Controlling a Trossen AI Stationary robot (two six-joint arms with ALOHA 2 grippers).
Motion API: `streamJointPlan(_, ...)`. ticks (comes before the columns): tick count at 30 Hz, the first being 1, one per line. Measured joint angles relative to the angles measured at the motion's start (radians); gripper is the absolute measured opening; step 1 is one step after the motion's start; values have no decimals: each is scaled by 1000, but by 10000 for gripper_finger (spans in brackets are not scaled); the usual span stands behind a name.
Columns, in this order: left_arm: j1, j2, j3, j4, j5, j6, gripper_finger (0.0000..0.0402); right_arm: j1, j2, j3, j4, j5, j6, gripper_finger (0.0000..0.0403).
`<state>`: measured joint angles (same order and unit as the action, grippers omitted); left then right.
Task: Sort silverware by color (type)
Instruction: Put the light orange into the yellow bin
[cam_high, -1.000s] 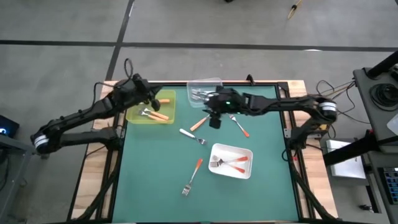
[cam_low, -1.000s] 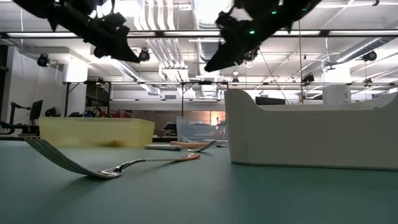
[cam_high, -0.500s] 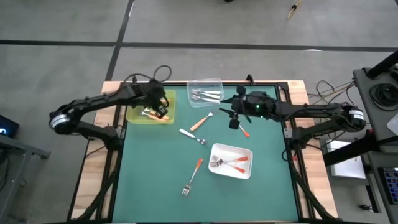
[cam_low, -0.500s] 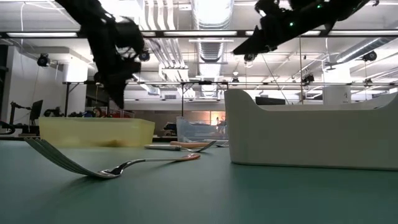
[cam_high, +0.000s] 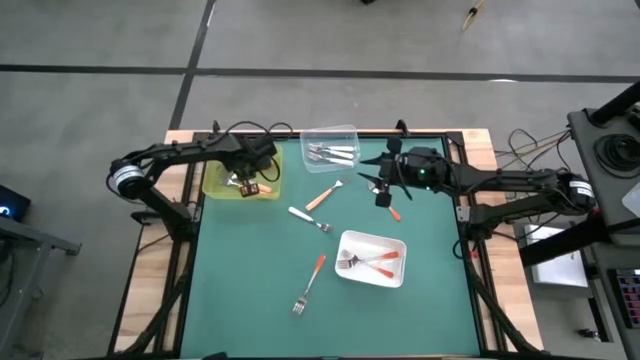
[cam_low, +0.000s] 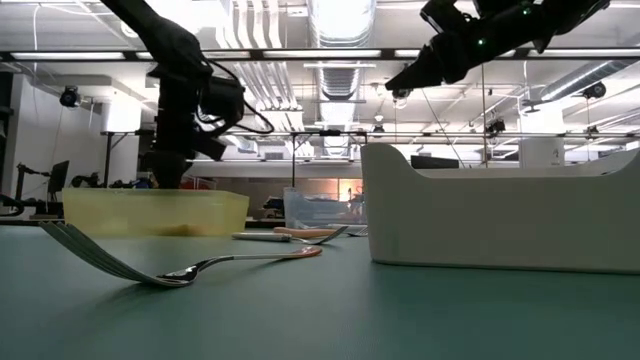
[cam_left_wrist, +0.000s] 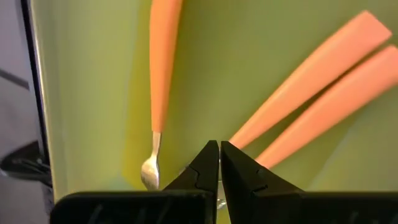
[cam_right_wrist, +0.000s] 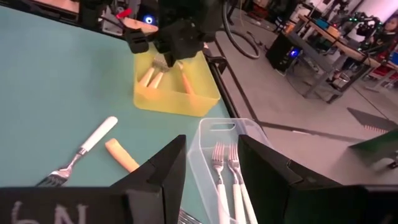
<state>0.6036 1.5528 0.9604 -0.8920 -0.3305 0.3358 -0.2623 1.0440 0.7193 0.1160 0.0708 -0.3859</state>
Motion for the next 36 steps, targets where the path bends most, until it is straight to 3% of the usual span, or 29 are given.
streamJointPlan(8, 55, -8, -1, 20, 0, 140, 13, 0, -10, 0, -7, 0, -1, 137)
streamJointPlan(22, 139, -2, -43, 150, 12, 206, 151, 0, -10, 0, -7, 0, -17, 137)
streamJointPlan(36, 153, 80, -43, 195, 27, 206, 153, 0, -10, 0, -7, 1, -16, 137)
